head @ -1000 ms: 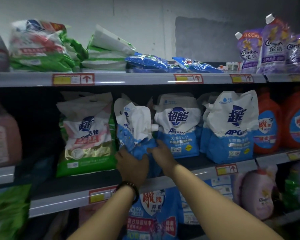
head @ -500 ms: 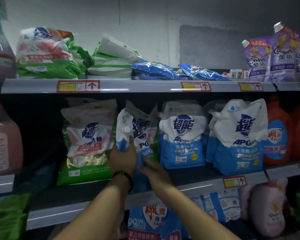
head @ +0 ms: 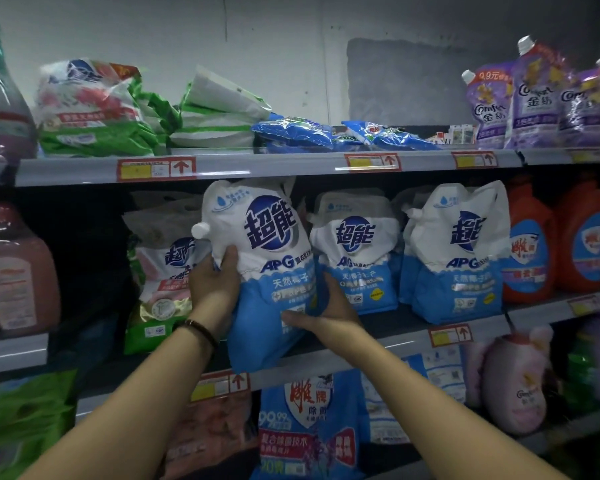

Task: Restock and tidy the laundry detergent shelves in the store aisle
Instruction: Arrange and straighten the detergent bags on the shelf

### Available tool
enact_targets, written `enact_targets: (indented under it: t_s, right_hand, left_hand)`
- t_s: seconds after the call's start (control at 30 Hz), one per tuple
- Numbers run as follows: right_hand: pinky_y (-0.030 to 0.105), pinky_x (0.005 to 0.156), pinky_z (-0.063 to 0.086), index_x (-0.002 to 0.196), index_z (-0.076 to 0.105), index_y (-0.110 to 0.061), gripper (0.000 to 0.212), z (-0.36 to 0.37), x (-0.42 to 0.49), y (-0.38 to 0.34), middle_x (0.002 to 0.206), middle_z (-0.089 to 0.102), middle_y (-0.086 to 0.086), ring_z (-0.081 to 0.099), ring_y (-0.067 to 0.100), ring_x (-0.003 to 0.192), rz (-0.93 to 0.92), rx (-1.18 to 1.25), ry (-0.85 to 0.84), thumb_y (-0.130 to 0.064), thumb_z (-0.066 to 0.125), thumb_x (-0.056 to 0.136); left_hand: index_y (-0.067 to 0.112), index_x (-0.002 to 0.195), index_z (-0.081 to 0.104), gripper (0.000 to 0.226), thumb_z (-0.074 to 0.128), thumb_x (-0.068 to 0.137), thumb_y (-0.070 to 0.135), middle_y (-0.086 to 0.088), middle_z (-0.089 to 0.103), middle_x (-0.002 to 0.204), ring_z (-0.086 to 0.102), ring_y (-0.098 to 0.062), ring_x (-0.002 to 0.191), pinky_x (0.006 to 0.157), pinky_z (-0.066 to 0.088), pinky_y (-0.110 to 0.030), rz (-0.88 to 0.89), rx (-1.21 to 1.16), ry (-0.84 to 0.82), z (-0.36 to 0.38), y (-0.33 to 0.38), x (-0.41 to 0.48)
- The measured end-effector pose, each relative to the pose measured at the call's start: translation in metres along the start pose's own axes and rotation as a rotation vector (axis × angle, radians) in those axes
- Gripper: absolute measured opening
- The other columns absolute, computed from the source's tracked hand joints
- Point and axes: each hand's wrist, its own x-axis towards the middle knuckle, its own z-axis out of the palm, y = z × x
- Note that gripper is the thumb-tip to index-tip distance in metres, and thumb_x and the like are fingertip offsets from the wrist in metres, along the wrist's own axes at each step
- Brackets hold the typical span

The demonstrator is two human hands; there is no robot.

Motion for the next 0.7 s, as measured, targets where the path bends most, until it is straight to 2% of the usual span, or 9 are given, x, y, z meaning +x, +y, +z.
enact_targets:
  t_s: [0.07,0.13,0.2,0.27,0.3,0.4,0.5,0.6,0.7]
  right_hand:
    - [0.029,0.109,0.048,0.162,0.02,-0.041,0.122,-0.013,-0.007,0.001,0.131,0.046,-0.035,0.05,0.004,0.133,-0.045,-0.007,-0.047,-0.023,0.098,0.07]
    - [0.03,0.111,0.05,0.158,0.015,-0.053,0.13,-0.028,-0.012,0.004,0.145,0.046,-0.028,0.053,0.004,0.134,-0.081,-0.05,-0.067,-0.028,0.101,0.064]
    - [0.032,0.114,0.049,0.16,0.011,-0.057,0.139,-0.045,-0.014,0.006,0.156,0.042,-0.023,0.051,0.003,0.138,-0.112,-0.076,-0.032,-0.036,0.103,0.058]
    - [0.036,0.115,0.049,0.157,0.009,-0.064,0.142,-0.06,-0.013,0.008,0.158,0.04,-0.023,0.05,0.004,0.14,-0.141,-0.105,0.022,-0.042,0.104,0.054]
    - [0.039,0.115,0.049,0.155,0.007,-0.069,0.142,-0.067,-0.012,0.008,0.158,0.039,-0.022,0.05,0.005,0.141,-0.157,-0.142,0.052,-0.046,0.103,0.053]
    - [0.041,0.114,0.05,0.149,0.001,-0.075,0.14,-0.09,-0.008,0.017,0.156,0.041,-0.016,0.053,0.007,0.136,-0.177,-0.212,0.118,-0.051,0.101,0.054]
    - [0.043,0.115,0.048,0.151,-0.004,-0.073,0.143,-0.111,-0.003,0.034,0.155,0.035,-0.014,0.049,0.01,0.137,-0.197,-0.244,0.2,-0.055,0.101,0.055]
    - [0.037,0.112,0.044,0.155,-0.008,-0.067,0.148,-0.122,0.012,0.048,0.152,0.031,-0.013,0.042,0.005,0.133,-0.198,-0.286,0.339,-0.047,0.101,0.056]
    - [0.029,0.103,0.047,0.159,-0.009,-0.057,0.15,-0.126,0.026,0.069,0.153,0.028,-0.006,0.045,0.007,0.125,-0.154,-0.299,0.387,-0.036,0.102,0.061]
  left_hand:
    - [0.011,0.112,0.068,0.022,0.06,0.105,0.03,-0.001,0.071,0.097,0.067,-0.011,0.083,0.068,0.056,-0.022,-0.027,0.003,-0.029,0.004,-0.006,-0.009]
    - [0.01,0.125,0.066,0.033,0.062,0.104,0.035,-0.005,0.074,0.111,0.072,-0.018,0.091,0.084,0.063,-0.038,-0.057,-0.046,-0.082,0.015,-0.014,-0.016]
    - [0.011,0.124,0.066,0.032,0.06,0.104,0.035,-0.006,0.075,0.112,0.073,-0.022,0.093,0.086,0.062,-0.041,-0.094,-0.089,-0.117,0.029,-0.014,-0.023]
    - [0.012,0.124,0.066,0.03,0.057,0.106,0.035,-0.004,0.076,0.109,0.076,-0.021,0.089,0.074,0.062,-0.033,-0.134,-0.121,-0.176,0.045,-0.016,-0.028]
    - [0.013,0.123,0.066,0.028,0.056,0.107,0.034,-0.005,0.078,0.109,0.078,-0.023,0.092,0.074,0.063,-0.033,-0.146,-0.154,-0.216,0.053,-0.017,-0.03]
    - [0.017,0.12,0.069,0.029,0.058,0.106,0.039,-0.002,0.08,0.11,0.077,-0.024,0.103,0.093,0.061,-0.048,-0.114,-0.172,-0.309,0.08,-0.02,-0.031]
    - [0.019,0.115,0.069,0.024,0.057,0.106,0.037,0.001,0.081,0.107,0.078,-0.021,0.102,0.093,0.061,-0.043,-0.132,-0.173,-0.413,0.113,-0.026,-0.026]
    - [0.019,0.123,0.068,0.035,0.059,0.104,0.047,-0.006,0.079,0.116,0.075,-0.028,0.109,0.098,0.058,-0.05,-0.101,-0.122,-0.545,0.149,-0.033,-0.01]
    - [0.02,0.131,0.063,0.043,0.061,0.101,0.05,-0.003,0.076,0.12,0.074,-0.021,0.107,0.098,0.059,-0.048,0.009,0.053,-0.53,0.183,-0.057,0.012]
